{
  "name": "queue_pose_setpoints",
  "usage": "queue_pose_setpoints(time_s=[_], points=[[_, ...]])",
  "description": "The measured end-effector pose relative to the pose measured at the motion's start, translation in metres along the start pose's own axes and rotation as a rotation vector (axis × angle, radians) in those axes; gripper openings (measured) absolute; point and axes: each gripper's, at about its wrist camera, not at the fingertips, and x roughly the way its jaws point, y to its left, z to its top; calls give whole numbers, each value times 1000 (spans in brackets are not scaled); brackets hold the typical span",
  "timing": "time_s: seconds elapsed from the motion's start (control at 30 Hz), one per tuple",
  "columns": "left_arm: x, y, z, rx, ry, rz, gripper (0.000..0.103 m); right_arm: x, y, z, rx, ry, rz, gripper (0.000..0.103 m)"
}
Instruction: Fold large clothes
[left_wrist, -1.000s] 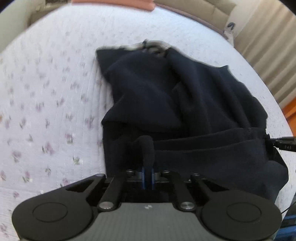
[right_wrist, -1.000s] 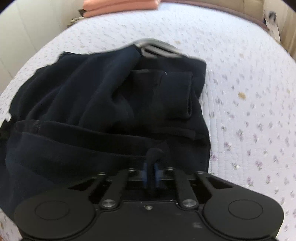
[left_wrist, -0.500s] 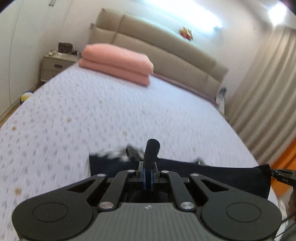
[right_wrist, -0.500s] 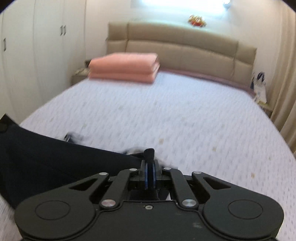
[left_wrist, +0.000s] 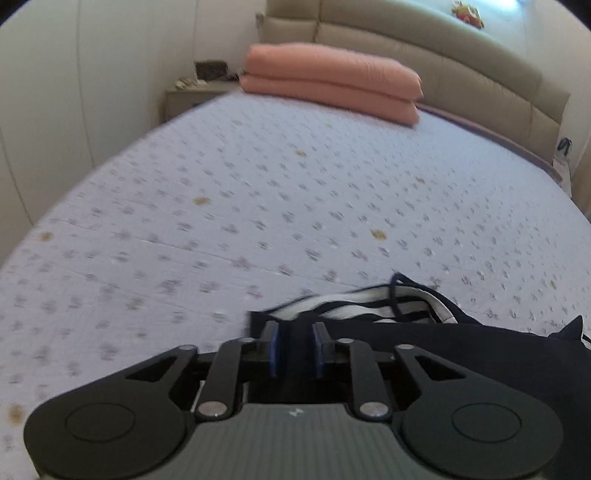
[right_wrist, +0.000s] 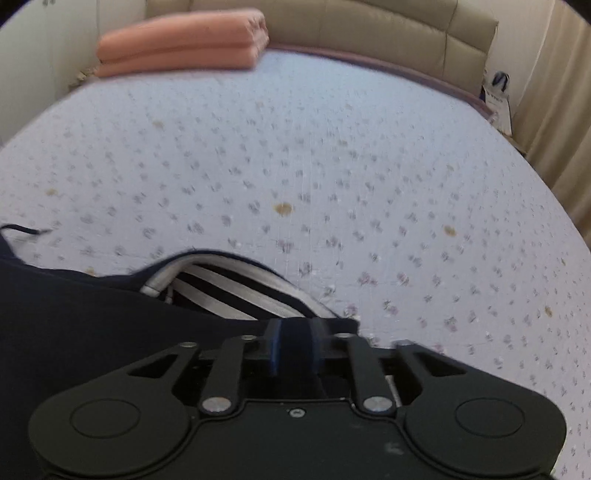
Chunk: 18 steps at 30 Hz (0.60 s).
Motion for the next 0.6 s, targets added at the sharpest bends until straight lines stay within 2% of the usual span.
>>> queue_pose_setpoints(time_s=[0.03, 0.1, 0.17, 0.23, 0.3, 0.33, 0.37, 0.43, 0.5, 0.53, 0.6], points=[[-8, 3, 2, 8, -12, 11, 27, -14, -1, 0, -17, -27, -4, 61], [-29, 6, 7, 13, -23, 21, 27, -49, 2, 0, -60, -91, 24, 61], [-57, 4, 12, -4, -47, -32, 27, -76, 14, 0, -74, -108, 125, 57], [-74, -7, 12, -16, -42, -124, 25, -89, 38, -1, -73, -80, 247, 48], [-79, -29, 3, -9, -3, -222, 25, -87, 72, -6, -87, -18, 366, 23], [-78, -42, -5, 12, 13, -256, 26, -80, 93, -10, -110, -5, 376, 21], [-74, -53, -13, 32, 26, -258, 25, -71, 109, -12, -131, 2, 354, 21], [-56, -67, -31, 42, 67, -205, 20, -40, 134, -20, -139, 68, 310, 21], [-31, -67, -50, 35, 90, -157, 20, -3, 140, -25, -70, 159, 297, 20], [-18, -63, -57, 4, 115, -138, 19, 4, 139, -27, -33, 153, 304, 19], [-10, -40, -63, -124, 114, -195, 14, 3, 136, -26, -9, 152, 310, 19]])
